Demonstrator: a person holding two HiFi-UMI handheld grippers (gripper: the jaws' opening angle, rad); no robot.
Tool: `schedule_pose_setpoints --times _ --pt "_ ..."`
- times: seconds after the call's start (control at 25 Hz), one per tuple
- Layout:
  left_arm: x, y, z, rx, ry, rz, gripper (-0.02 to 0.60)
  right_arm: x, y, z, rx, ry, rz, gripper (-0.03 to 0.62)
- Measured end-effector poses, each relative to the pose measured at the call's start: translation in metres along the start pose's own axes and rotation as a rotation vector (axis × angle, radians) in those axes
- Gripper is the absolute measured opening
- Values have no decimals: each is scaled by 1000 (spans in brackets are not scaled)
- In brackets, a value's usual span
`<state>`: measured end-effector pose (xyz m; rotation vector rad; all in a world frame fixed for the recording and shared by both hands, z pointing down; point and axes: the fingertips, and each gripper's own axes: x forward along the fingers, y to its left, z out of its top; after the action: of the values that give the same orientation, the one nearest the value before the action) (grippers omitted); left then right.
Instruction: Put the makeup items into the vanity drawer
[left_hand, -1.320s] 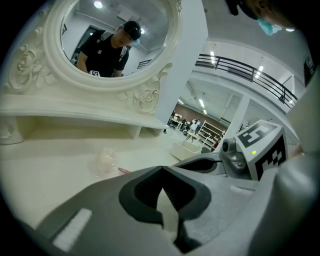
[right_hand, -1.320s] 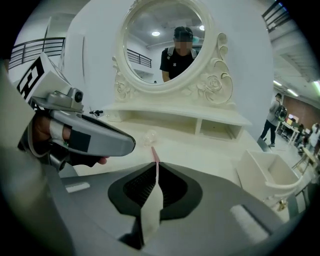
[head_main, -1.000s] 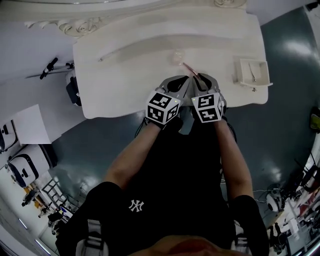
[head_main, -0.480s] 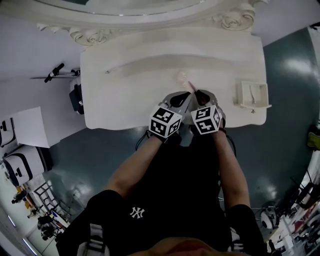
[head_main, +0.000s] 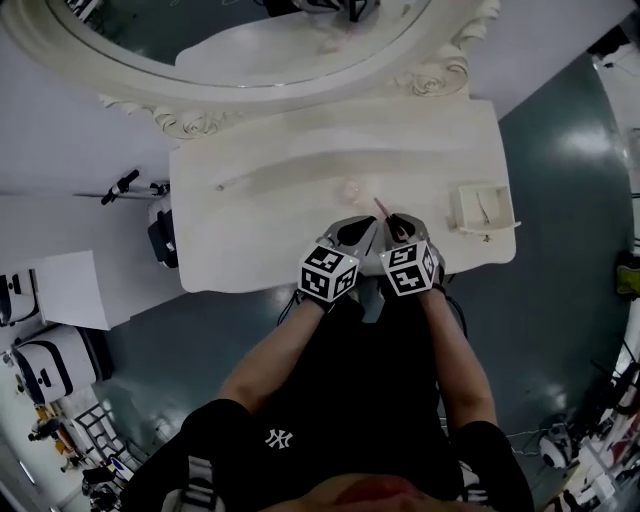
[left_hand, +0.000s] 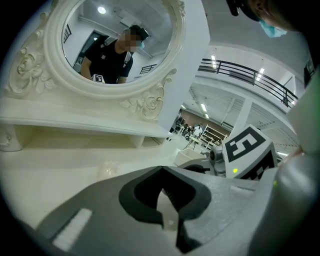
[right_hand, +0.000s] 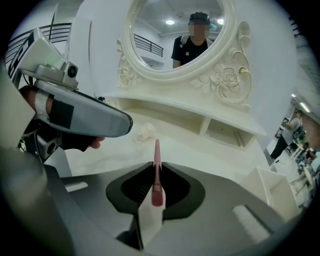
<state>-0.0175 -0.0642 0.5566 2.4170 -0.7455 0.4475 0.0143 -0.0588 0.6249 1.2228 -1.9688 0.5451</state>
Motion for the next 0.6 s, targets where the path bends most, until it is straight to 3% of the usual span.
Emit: schedule_pose_setpoints --times 0.6 --pt "10 -91 44 84 -17 -155 0 -113 -54 9 186 -110 -175 77"
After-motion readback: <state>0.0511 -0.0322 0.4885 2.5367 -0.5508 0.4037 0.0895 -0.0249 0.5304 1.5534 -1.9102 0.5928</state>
